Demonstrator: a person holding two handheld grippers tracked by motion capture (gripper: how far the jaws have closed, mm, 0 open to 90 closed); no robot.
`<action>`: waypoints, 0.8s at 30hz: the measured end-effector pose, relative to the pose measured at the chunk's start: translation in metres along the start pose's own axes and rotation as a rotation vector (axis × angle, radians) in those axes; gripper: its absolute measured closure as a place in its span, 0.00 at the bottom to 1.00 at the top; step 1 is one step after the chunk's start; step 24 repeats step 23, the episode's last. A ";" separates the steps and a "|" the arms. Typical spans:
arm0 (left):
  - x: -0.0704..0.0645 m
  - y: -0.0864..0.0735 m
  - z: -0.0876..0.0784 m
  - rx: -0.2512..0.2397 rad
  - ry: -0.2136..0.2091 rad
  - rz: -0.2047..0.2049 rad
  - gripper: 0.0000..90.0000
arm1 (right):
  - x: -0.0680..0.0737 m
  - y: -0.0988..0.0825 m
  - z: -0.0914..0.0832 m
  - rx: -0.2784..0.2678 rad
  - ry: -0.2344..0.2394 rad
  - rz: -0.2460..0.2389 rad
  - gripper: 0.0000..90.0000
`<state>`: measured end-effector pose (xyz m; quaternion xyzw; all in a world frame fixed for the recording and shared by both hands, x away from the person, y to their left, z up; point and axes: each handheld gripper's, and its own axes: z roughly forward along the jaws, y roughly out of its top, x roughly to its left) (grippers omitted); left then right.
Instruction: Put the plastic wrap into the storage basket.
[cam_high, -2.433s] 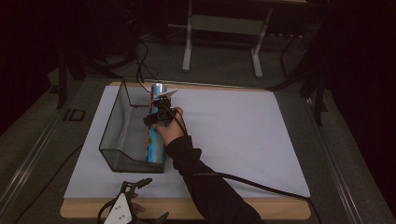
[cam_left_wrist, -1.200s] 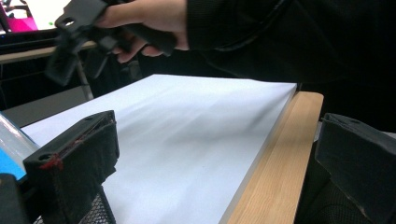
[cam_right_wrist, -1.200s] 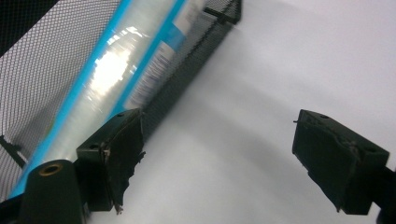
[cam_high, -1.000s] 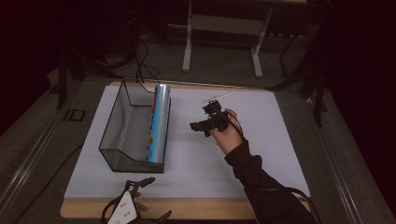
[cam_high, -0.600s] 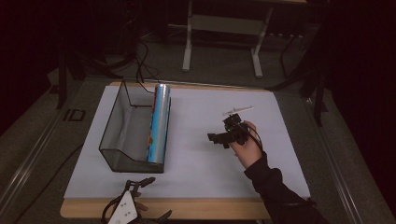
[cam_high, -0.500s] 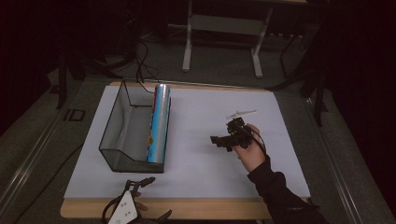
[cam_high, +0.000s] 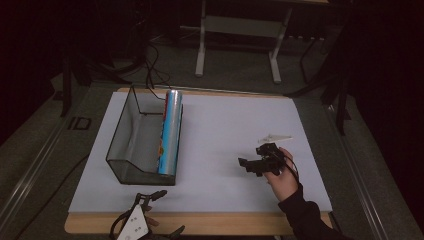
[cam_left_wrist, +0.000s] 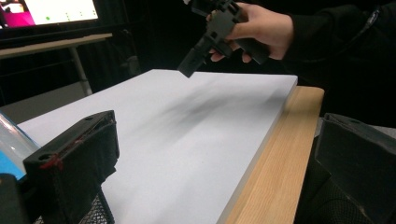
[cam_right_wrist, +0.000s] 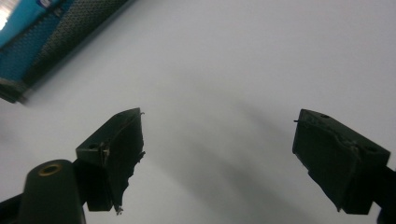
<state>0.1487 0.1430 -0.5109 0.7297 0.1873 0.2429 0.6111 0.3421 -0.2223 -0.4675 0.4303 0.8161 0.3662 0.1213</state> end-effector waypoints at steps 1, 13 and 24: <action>0.000 0.000 0.000 0.001 0.000 0.000 0.00 | -0.001 -0.004 0.000 0.001 -0.001 0.001 0.18; -0.002 -0.001 0.000 0.014 -0.009 0.006 0.00 | -0.003 -0.034 -0.003 -0.055 -0.042 -0.035 0.17; 0.000 -0.001 0.000 0.007 -0.007 -0.008 0.00 | -0.001 -0.035 0.000 -0.065 -0.047 -0.066 0.17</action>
